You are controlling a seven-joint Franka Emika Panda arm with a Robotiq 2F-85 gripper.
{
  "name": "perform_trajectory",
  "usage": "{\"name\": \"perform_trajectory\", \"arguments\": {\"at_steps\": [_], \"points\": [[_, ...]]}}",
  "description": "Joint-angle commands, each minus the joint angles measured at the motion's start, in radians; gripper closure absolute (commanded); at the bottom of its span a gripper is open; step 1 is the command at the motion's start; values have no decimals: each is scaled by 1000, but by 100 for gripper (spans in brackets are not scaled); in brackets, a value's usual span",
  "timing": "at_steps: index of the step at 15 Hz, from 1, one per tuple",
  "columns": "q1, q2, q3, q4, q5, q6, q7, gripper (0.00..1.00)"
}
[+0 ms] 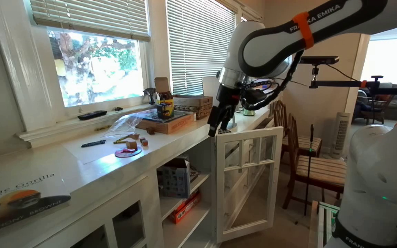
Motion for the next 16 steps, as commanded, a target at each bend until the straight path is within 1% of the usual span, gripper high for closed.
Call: {"name": "perform_trajectory", "arguments": {"at_steps": [1, 3, 4, 5, 10, 12, 14, 15, 16], "points": [[15, 72, 5, 49, -13, 45, -14, 0], [38, 87, -5, 65, -9, 45, -65, 0], [34, 85, 6, 68, -15, 43, -54, 0], [26, 63, 1, 49, -6, 37, -38, 0], [33, 71, 4, 62, -7, 37, -47, 0], [1, 122, 12, 98, -22, 33, 5, 0], [-26, 166, 10, 129, -22, 60, 54, 0], [-32, 186, 8, 143, -21, 80, 64, 0], [-25, 204, -4, 156, -6, 94, 45, 0]]}}
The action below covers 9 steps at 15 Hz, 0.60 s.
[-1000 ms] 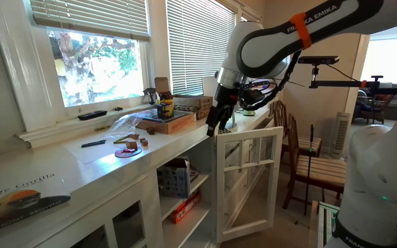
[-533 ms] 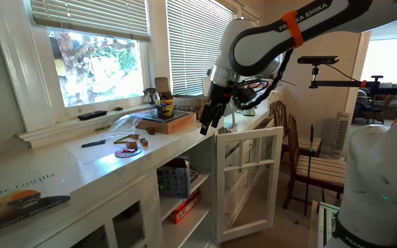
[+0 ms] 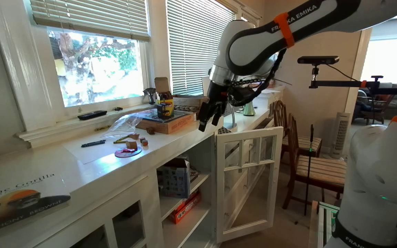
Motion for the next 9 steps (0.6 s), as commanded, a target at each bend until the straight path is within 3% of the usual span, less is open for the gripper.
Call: {"name": "perform_trajectory", "arguments": {"at_steps": [1, 9], "points": [[6, 102, -25, 64, 9, 66, -21, 0], [68, 240, -60, 132, 28, 141, -268, 0]]}}
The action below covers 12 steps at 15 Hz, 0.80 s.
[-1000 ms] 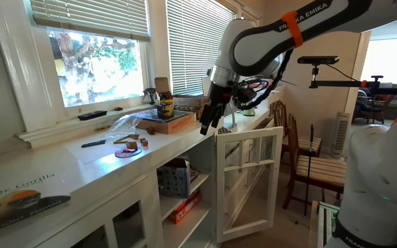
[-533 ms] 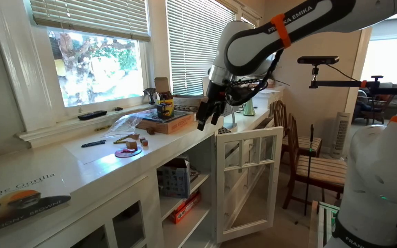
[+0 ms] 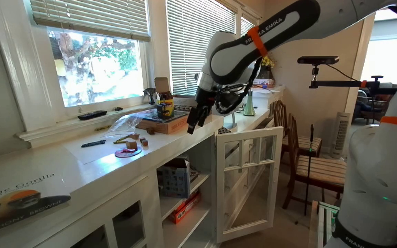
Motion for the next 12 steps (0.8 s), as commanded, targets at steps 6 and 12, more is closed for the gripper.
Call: {"name": "perform_trajectory", "arguments": {"at_steps": [6, 12], "points": [[23, 143, -14, 111, 74, 41, -35, 0], [30, 208, 3, 145, 111, 127, -54, 0]]}}
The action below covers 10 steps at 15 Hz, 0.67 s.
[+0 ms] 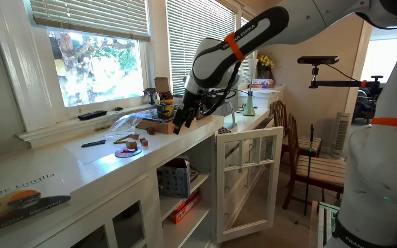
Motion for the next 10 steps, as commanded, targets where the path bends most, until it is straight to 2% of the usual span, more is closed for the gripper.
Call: {"name": "perform_trajectory", "arguments": {"at_steps": [1, 6, 8, 9, 10], "points": [[10, 55, 10, 29, 28, 55, -8, 0], [15, 126, 37, 88, 17, 53, -1, 0], [-1, 133, 53, 101, -33, 47, 86, 0], [1, 99, 47, 70, -6, 40, 24, 0], [0, 110, 51, 81, -11, 40, 45, 0]]}}
